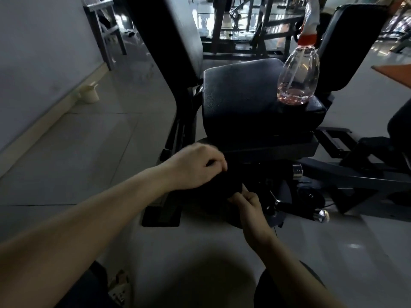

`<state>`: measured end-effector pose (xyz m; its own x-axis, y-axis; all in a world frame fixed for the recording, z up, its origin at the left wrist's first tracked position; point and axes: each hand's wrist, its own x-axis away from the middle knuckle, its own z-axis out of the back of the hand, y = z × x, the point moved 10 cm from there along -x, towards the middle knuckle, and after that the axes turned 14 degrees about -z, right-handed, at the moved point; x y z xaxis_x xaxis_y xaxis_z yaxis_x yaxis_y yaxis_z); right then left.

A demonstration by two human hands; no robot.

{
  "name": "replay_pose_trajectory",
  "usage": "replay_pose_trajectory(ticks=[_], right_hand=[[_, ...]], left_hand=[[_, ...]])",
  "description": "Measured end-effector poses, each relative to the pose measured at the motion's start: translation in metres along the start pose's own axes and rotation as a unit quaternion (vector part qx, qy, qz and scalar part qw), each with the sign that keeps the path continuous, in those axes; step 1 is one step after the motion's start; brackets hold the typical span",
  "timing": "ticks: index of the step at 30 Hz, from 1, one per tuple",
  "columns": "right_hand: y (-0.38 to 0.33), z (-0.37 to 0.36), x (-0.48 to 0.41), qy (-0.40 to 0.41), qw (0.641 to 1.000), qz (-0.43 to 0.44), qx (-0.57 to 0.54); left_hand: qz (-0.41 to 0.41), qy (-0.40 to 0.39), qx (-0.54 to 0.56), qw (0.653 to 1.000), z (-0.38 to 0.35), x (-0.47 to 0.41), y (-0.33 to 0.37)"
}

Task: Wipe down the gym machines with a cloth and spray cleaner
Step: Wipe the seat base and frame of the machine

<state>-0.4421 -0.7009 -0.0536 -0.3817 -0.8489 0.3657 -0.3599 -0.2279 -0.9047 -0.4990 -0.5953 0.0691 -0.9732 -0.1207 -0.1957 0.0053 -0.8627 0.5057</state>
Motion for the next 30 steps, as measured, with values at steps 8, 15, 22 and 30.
replay_pose_trajectory(ticks=[8, 15, 22, 30], right_hand=[[0.015, -0.003, 0.003, -0.011, 0.968, -0.027, -0.248], [0.011, 0.013, 0.004, 0.051, 0.972, -0.032, -0.226], [-0.002, 0.039, 0.02, 0.137, 0.962, -0.016, -0.234], [0.015, 0.064, 0.022, 0.178, 0.929, -0.066, -0.319]], left_hand=[[-0.1, 0.144, -0.388, 0.905, -0.047, 0.006, -0.014], [-0.181, 0.216, -0.455, 0.845, -0.042, -0.018, 0.019], [-0.148, 0.269, -0.358, 0.882, -0.045, -0.056, 0.059], [-0.181, 0.221, -0.195, 0.938, -0.063, -0.076, 0.074]])
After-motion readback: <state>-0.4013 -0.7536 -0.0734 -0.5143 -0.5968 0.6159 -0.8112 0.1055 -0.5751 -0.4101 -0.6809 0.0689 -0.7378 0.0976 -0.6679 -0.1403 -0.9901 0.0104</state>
